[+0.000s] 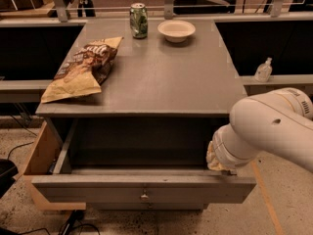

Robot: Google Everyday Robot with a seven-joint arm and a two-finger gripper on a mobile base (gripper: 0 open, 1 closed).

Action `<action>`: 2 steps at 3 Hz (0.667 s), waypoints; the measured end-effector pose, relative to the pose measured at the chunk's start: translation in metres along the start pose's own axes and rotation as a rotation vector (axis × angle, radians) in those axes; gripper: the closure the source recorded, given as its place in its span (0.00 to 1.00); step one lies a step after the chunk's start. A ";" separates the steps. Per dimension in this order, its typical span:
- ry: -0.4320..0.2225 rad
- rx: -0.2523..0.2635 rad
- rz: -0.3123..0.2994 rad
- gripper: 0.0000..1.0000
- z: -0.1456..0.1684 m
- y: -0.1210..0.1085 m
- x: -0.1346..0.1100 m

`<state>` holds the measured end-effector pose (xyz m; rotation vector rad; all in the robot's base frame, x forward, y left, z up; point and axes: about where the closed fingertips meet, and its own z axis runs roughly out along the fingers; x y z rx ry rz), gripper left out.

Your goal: Open top drawer

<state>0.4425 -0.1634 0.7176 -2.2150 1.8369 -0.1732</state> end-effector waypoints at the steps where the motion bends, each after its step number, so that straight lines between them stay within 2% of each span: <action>1: -0.052 0.027 -0.020 1.00 0.018 -0.004 -0.004; 2: -0.102 0.041 -0.030 1.00 0.039 -0.014 0.000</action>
Offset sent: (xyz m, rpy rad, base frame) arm 0.0431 0.0071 -0.0600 0.1612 -0.0259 0.0769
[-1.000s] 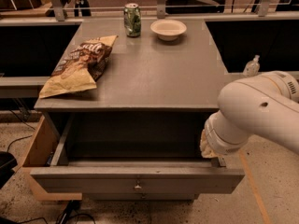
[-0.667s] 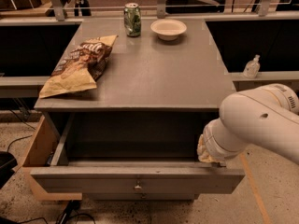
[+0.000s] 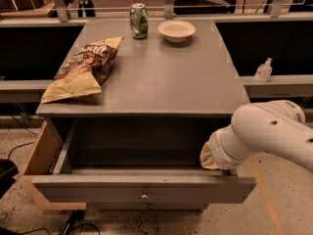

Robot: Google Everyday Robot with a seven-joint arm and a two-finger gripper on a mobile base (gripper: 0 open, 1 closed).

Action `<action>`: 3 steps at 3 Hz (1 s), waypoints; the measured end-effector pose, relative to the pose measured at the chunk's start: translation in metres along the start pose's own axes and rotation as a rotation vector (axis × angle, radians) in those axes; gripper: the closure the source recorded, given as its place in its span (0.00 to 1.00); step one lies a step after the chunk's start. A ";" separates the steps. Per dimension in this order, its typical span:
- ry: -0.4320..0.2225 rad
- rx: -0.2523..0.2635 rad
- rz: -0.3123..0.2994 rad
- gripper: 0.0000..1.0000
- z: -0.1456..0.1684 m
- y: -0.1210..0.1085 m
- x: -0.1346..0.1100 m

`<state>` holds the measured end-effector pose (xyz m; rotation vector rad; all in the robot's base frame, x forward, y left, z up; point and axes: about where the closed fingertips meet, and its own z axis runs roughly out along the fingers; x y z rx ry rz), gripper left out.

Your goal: Open top drawer

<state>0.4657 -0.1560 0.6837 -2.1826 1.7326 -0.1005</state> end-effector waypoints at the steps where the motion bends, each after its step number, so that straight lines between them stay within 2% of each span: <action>1: -0.036 -0.005 0.006 1.00 0.025 -0.004 0.007; 2: -0.037 -0.007 0.005 1.00 0.025 -0.003 0.006; 3: -0.065 -0.062 0.008 1.00 0.026 0.018 -0.006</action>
Offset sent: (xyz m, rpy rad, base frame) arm 0.0114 -0.0002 -0.0197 0.0303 0.0092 0.0058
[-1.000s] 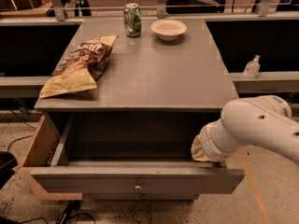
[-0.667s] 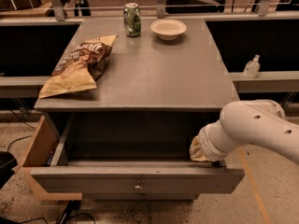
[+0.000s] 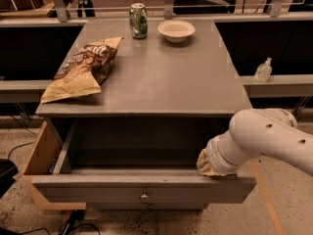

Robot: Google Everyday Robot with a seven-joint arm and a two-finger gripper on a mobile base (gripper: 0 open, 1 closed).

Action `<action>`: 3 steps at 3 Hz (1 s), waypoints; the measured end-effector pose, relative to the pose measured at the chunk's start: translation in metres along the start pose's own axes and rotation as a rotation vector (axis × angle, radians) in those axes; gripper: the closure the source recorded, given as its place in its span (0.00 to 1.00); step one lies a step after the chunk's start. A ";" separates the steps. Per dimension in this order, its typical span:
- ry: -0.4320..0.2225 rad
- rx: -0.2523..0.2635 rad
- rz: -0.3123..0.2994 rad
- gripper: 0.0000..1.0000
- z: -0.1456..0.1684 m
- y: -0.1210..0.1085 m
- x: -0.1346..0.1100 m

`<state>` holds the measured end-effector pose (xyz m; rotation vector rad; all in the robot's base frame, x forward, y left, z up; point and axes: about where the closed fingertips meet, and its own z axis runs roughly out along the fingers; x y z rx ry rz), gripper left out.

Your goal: Open top drawer

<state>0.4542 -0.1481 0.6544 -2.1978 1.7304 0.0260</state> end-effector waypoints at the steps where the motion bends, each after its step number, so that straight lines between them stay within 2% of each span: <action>1: -0.031 -0.061 0.000 1.00 0.004 0.020 -0.013; 2: -0.081 -0.161 0.012 1.00 0.006 0.062 -0.034; 3: -0.081 -0.162 0.012 1.00 0.006 0.062 -0.034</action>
Offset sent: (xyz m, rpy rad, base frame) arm -0.1112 0.0368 -0.0244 0.0695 0.2875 0.0714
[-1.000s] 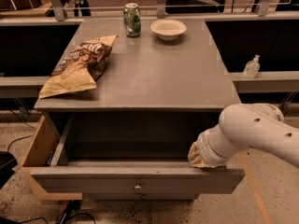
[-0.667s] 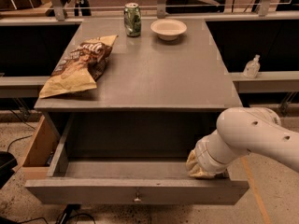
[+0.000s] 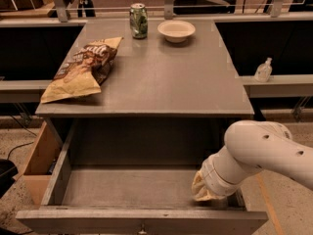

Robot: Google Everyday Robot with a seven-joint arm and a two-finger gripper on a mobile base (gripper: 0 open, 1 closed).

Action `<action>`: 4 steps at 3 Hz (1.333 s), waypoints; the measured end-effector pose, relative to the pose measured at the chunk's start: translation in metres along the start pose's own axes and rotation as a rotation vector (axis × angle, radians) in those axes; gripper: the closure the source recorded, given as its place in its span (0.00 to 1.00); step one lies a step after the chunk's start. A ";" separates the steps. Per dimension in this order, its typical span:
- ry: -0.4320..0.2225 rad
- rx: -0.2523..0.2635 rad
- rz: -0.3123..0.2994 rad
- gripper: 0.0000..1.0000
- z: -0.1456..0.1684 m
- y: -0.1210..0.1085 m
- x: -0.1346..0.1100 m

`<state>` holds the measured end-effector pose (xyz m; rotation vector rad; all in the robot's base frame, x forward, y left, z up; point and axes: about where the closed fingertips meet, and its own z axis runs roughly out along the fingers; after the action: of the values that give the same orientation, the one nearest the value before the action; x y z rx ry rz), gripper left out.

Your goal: Open top drawer

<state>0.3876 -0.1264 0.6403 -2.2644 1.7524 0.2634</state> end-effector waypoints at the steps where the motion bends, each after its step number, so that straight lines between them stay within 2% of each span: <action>1: -0.021 -0.069 0.004 1.00 -0.004 0.032 -0.015; 2: -0.033 -0.095 0.000 1.00 -0.005 0.041 -0.020; 4: -0.111 -0.237 -0.041 1.00 -0.008 0.083 -0.045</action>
Offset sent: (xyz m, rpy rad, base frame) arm -0.0967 0.0179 0.0164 0.0313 0.2261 0.1010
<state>0.2960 -0.1065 0.6534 -2.3898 1.6949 0.6060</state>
